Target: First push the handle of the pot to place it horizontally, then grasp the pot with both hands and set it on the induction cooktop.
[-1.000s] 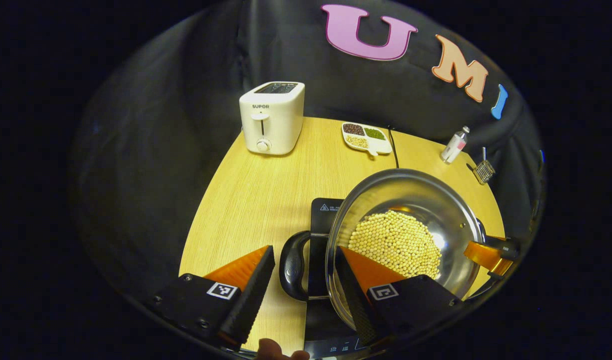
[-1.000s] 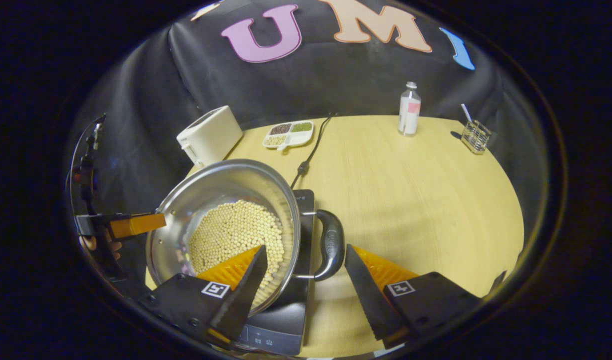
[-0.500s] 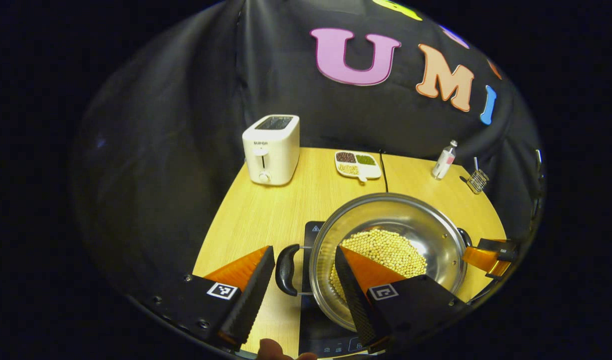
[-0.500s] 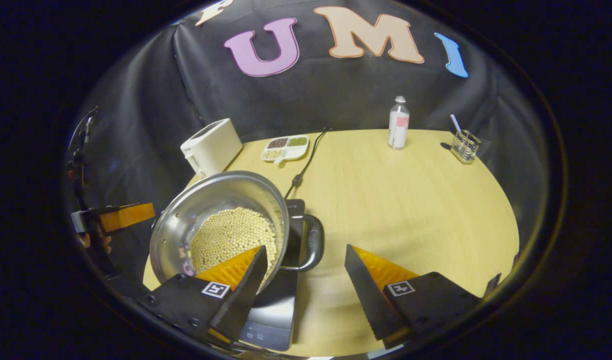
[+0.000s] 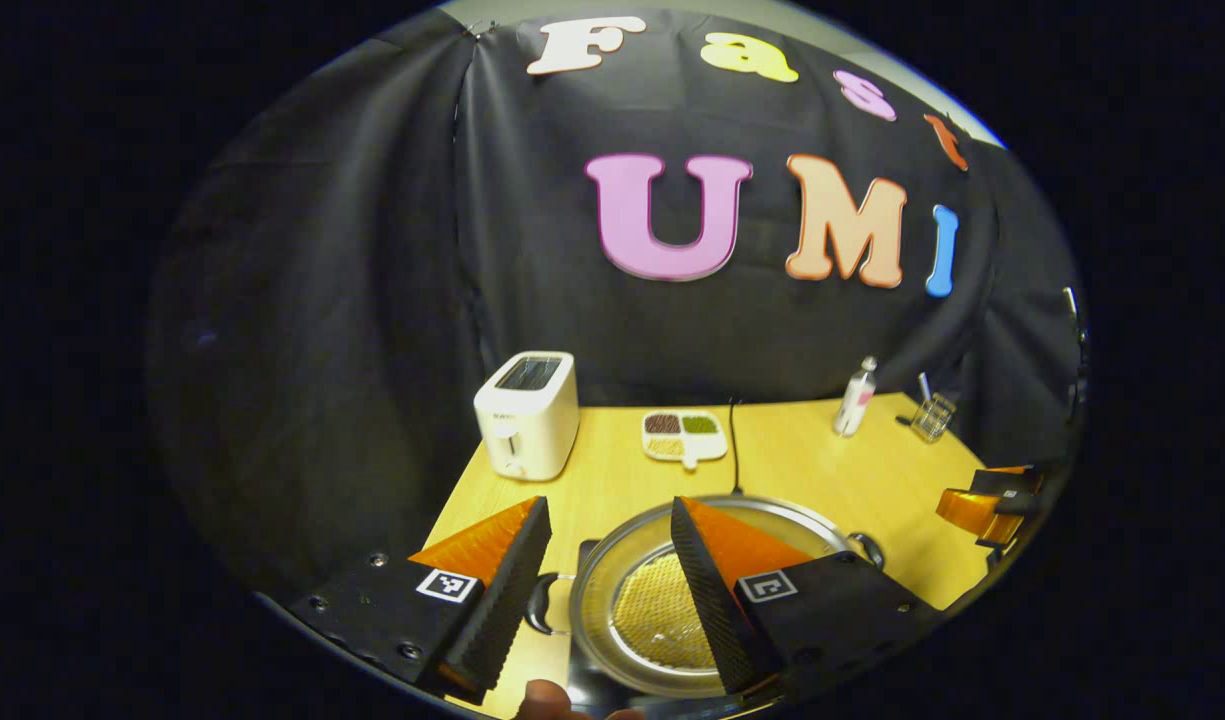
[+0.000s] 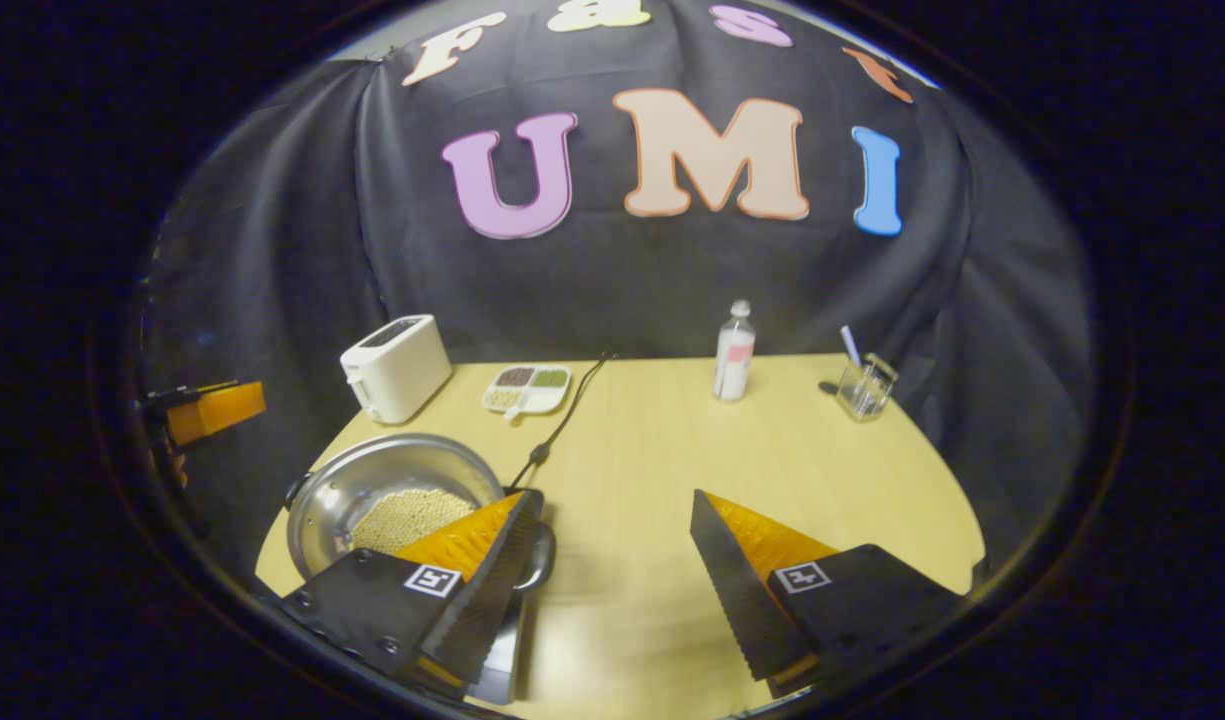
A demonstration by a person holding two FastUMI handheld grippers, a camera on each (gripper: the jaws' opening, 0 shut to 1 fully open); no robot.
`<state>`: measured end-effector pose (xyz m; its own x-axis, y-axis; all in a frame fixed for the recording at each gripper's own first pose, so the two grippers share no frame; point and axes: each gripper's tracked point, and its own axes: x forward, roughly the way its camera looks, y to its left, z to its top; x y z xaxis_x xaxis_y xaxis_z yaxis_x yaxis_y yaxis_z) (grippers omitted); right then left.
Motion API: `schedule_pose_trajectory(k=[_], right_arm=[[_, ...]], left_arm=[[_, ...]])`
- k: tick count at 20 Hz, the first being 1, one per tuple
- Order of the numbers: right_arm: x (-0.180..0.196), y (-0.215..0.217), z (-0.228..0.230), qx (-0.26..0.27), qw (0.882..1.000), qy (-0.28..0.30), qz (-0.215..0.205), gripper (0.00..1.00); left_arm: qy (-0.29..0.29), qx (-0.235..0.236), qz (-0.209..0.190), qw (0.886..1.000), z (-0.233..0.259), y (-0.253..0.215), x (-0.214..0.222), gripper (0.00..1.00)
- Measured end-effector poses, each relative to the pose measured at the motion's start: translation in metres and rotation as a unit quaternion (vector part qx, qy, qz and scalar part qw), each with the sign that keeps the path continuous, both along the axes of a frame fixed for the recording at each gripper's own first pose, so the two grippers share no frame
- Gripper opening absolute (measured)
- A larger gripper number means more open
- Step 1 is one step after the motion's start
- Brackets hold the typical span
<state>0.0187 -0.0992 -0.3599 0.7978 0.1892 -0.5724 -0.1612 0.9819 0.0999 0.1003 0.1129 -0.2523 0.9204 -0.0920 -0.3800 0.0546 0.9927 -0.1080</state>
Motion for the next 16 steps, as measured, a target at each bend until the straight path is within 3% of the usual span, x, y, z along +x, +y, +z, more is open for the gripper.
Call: schedule_pose_trajectory(k=[4,6,7,8,9,12,13,16], right_arm=[[0.027,-0.030,0.067,-0.030,0.996,-0.086,0.001,0.94],[0.040,-0.043,0.107,-0.030,0.991,-0.132,-0.004,0.98],[0.045,-0.049,0.127,-0.025,0.988,-0.152,-0.008,0.96],[0.046,-0.055,0.148,-0.021,0.985,-0.173,-0.011,1.00],[0.048,-0.060,0.168,-0.017,0.981,-0.193,-0.013,0.99],[0.054,-0.083,0.225,-0.002,0.968,-0.249,-0.024,0.99],[0.053,-0.089,0.242,0.008,0.965,-0.262,-0.028,0.99],[0.047,-0.124,0.292,0.029,0.956,-0.290,-0.044,0.98]], left_arm=[[-0.066,-0.011,-0.011,0.998,0.067,-0.023,0.006,0.76],[-0.101,-0.015,-0.017,0.995,0.099,-0.037,0.006,0.79],[-0.119,-0.011,-0.017,0.993,0.116,-0.043,0.006,0.75],[-0.137,-0.005,-0.017,0.990,0.130,-0.049,0.006,0.79],[-0.155,-0.004,-0.017,0.988,0.147,-0.055,0.005,0.75],[-0.202,-0.018,-0.024,0.979,0.199,-0.079,-0.002,0.79],[-0.216,-0.021,-0.025,0.976,0.214,-0.086,-0.006,0.75],[-0.243,-0.024,-0.026,0.969,0.250,-0.111,-0.015,0.75]])
